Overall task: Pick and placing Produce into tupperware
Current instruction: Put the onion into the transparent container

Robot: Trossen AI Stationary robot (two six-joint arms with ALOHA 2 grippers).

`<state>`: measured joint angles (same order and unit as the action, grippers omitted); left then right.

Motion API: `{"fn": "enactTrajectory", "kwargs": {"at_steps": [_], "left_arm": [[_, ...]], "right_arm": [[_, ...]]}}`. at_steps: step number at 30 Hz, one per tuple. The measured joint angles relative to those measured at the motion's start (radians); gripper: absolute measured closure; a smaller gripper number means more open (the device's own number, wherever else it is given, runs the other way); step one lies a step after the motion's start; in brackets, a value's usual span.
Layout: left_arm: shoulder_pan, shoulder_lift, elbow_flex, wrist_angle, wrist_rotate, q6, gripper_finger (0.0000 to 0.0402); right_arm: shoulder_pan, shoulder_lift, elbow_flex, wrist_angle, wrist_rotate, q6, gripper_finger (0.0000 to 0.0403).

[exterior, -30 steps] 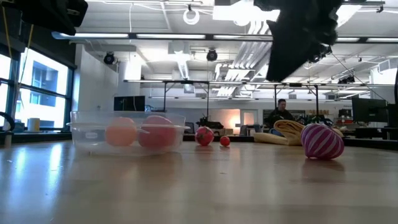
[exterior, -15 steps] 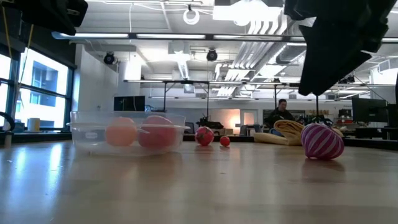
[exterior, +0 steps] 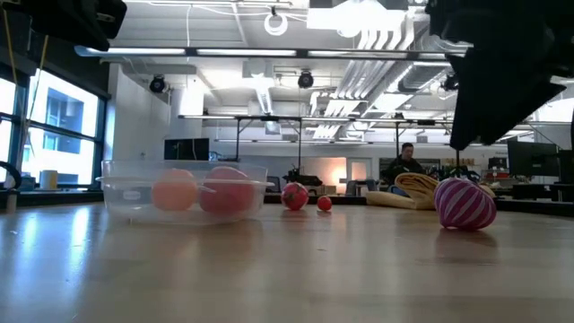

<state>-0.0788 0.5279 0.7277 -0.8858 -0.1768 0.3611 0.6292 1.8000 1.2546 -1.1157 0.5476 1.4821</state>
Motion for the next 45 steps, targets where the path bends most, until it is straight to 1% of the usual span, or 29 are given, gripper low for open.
{"fn": "enactTrajectory", "kwargs": {"at_steps": [5, 10, 17, 22, 30, 35, 45], "left_arm": [[0.0, 0.0, 0.0, 0.0, 0.0, 0.0, 0.0399], [0.0, 0.0, 0.0, 0.0, 0.0, 0.0, 0.0399], [0.0, 0.0, 0.0, 0.001, 0.0, 0.0, 0.0399], [0.0, 0.0, 0.0, 0.0, 0.0, 0.0, 0.0399], [0.0, 0.0, 0.0, 0.0, 0.0, 0.0, 0.0399], [0.0, 0.0, 0.0, 0.0, 0.0, 0.0, 0.0399], [0.0, 0.0, 0.0, 0.0, 0.0, 0.0, 0.0399]], "right_arm": [[0.0, -0.007, -0.079, 0.11, 0.002, 0.002, 0.0023], [0.004, -0.018, -0.147, 0.171, 0.021, 0.027, 0.0022], [0.018, -0.03, -0.249, 0.315, 0.04, 0.026, 0.0022], [0.023, -0.033, -0.31, 0.414, 0.048, -0.001, 0.0022], [0.024, -0.057, -0.409, 0.584, 0.105, -0.077, 0.0022], [0.024, -0.057, -0.434, 0.628, 0.128, -0.103, 0.0022], [0.026, -0.057, -0.434, 0.598, 0.13, -0.104, 0.0023]]}}
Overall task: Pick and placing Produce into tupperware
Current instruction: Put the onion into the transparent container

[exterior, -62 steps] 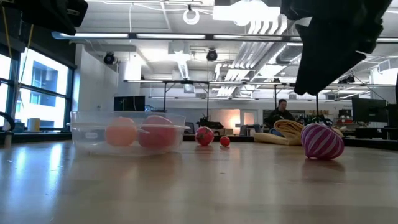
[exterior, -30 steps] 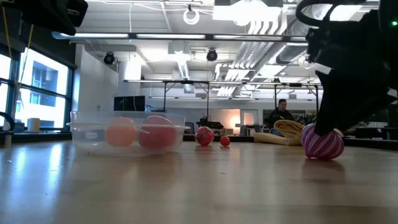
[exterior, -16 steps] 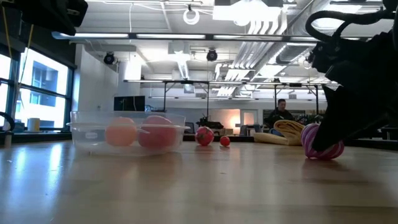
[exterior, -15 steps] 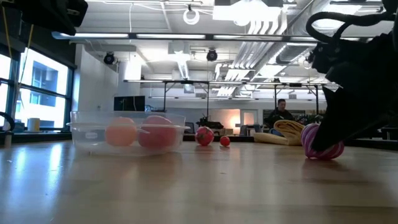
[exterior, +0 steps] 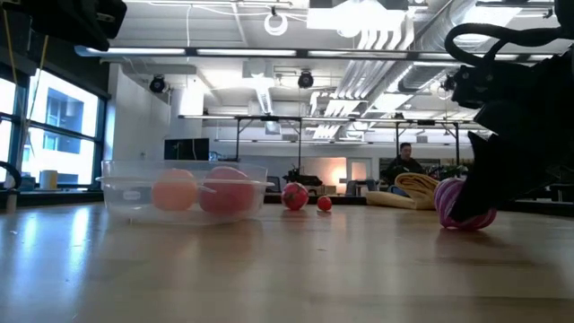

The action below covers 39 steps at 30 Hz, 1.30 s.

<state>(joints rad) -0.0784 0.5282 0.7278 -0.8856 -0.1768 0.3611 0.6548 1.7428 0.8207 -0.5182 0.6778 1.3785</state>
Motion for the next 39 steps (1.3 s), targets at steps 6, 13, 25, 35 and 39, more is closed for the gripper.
{"fn": "enactTrajectory", "kwargs": {"at_steps": [6, 13, 25, 35, 39], "left_arm": [[0.0, 0.0, 0.0, 0.0, 0.0, 0.0, 0.0399], [0.0, 0.0, 0.0, 0.0, 0.0, 0.0, 0.0399], [0.0, 0.0, 0.0, 0.0, 0.0, 0.0, 0.0399], [0.0, 0.0, 0.0, 0.0, 0.0, 0.0, 0.0399], [0.0, 0.0, 0.0, 0.0, 0.0, 0.0, 0.0399]], "right_arm": [[0.0, 0.0, 0.0, -0.003, -0.001, 0.0, 0.005], [0.0, 0.0, 0.0, 0.003, 0.003, 0.0, 0.0089], [-0.02, 0.0, 0.0, 0.023, 0.014, -0.037, 0.0135], [-0.02, 0.0, 0.0, 0.03, 0.019, -0.036, 0.0157], [-0.02, 0.0, 0.0, 0.03, 0.021, -0.036, 0.0159]]}}
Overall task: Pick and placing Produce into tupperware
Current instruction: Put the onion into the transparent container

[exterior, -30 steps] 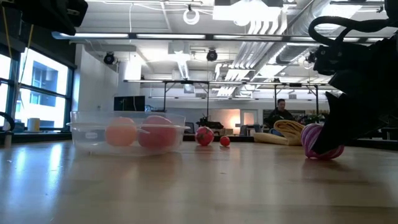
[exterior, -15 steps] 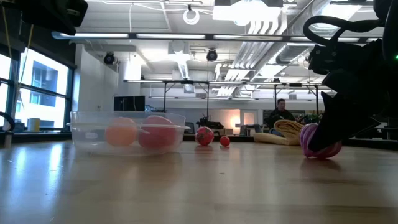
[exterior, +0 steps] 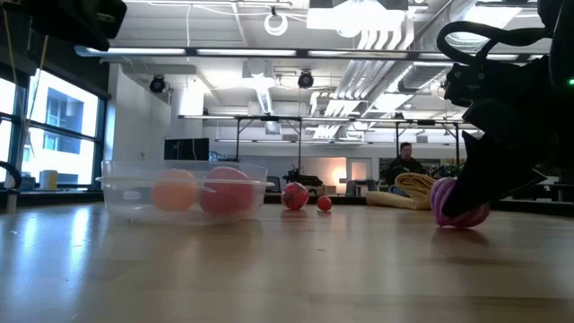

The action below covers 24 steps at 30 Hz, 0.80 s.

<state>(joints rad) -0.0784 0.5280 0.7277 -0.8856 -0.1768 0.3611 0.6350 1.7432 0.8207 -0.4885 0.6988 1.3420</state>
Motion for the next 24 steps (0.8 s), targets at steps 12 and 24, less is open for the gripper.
{"fn": "enactTrajectory", "kwargs": {"at_steps": [12, 24], "left_arm": [[0.0, 0.0, 0.0, 0.0, 0.0, 0.0, 0.0399], [0.0, 0.0, 0.0, 0.0, 0.0, 0.0, 0.0399]], "right_arm": [[0.0, 0.001, 0.089, -0.103, 0.058, -0.063, 0.016], [-0.093, 0.001, 0.455, -0.204, 0.187, -0.561, 0.016]]}}
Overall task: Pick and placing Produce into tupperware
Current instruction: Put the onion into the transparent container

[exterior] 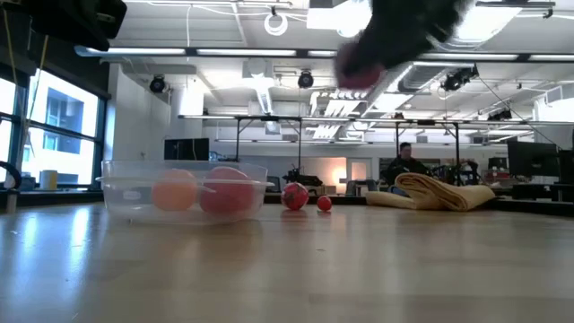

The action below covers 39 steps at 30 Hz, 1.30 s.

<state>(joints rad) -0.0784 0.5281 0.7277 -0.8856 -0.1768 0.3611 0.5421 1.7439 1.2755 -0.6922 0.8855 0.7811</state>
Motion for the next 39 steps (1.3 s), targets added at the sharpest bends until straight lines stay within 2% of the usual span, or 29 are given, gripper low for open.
{"fn": "enactTrajectory", "kwargs": {"at_steps": [5, 9, 12, 19, 23, 39], "left_arm": [[0.0, 0.0, 0.0, 0.0, 0.0, 0.0, 0.0399], [0.0, 0.0, 0.0, 0.0, 0.0, 0.0, 0.0399], [0.0, 0.0, 0.0, 0.0, 0.0, 0.0, 0.0399], [0.0, 0.0, 0.0, 0.0, 0.0, 0.0, 0.0399], [0.0, 0.0, 0.0, 0.0, 0.0, 0.0, 0.0399], [0.0, 0.0, 0.0, 0.0, 0.0, 0.0, 0.0399]], "right_arm": [[-0.125, 0.0, 0.103, 0.165, -0.116, -0.323, 0.016], [-0.247, 0.002, 0.112, 0.349, -0.32, -0.495, 0.016], [-0.338, 0.027, 0.106, 0.451, -0.471, -0.547, 0.016], [-0.47, 0.155, 0.103, 0.569, -0.658, -0.575, 0.016], [-0.502, 0.223, 0.103, 0.608, -0.704, -0.58, 0.016], [-0.508, 0.343, 0.103, 0.632, -0.711, -0.579, 0.016]]}}
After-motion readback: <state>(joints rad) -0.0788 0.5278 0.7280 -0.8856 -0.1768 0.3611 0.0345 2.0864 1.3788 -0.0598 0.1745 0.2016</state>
